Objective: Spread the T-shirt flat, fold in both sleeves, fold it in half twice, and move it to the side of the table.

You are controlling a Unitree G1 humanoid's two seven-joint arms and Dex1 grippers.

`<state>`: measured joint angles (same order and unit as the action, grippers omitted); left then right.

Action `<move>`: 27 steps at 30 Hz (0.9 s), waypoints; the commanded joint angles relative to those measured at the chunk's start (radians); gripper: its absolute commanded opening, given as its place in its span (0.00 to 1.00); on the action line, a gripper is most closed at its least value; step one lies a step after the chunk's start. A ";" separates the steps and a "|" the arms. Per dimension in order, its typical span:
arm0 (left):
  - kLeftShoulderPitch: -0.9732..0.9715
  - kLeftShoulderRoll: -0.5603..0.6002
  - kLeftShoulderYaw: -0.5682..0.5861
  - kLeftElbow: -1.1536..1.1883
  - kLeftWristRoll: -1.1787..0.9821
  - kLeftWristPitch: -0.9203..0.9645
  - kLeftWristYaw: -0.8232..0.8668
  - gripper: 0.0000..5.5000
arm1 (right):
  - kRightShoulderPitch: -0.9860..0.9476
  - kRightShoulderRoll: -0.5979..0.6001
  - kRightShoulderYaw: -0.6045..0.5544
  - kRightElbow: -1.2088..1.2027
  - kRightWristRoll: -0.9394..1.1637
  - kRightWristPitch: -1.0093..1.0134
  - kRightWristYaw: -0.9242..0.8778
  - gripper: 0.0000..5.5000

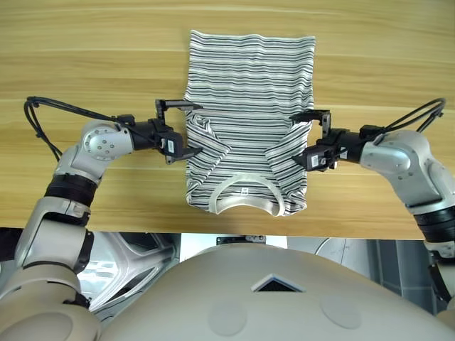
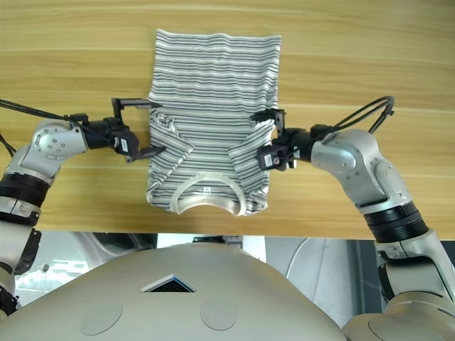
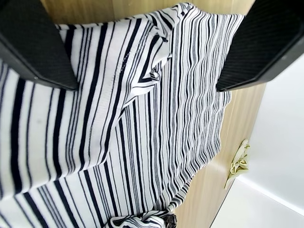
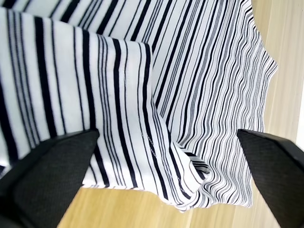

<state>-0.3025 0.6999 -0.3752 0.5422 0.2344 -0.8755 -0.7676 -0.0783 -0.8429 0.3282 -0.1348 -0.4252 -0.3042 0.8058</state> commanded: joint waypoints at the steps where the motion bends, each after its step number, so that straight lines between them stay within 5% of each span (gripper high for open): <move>1: 0.034 0.011 -0.015 -0.009 0.005 0.003 -0.021 0.98 | 0.009 -0.010 -0.013 0.018 -0.009 0.016 -0.001 0.98; 10: 0.070 -0.009 0.021 -0.218 -0.354 0.103 -0.178 0.98 | -0.013 0.031 -0.054 0.010 0.053 0.038 -0.036 0.98; 17: 0.003 -0.020 0.144 -0.214 -0.359 0.113 -0.118 0.98 | -0.012 0.029 -0.181 -0.105 0.198 0.067 -0.037 0.98; 27: 0.240 0.366 0.183 -0.184 -0.243 -0.028 -0.319 0.98 | 0.347 -0.275 -0.540 -0.034 0.223 -0.101 0.074 0.98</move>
<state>-0.1381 0.9850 -0.1844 0.3695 -0.0312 -0.8806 -1.0438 0.1809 -1.0834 -0.1729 -0.1598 -0.2027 -0.3659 0.8441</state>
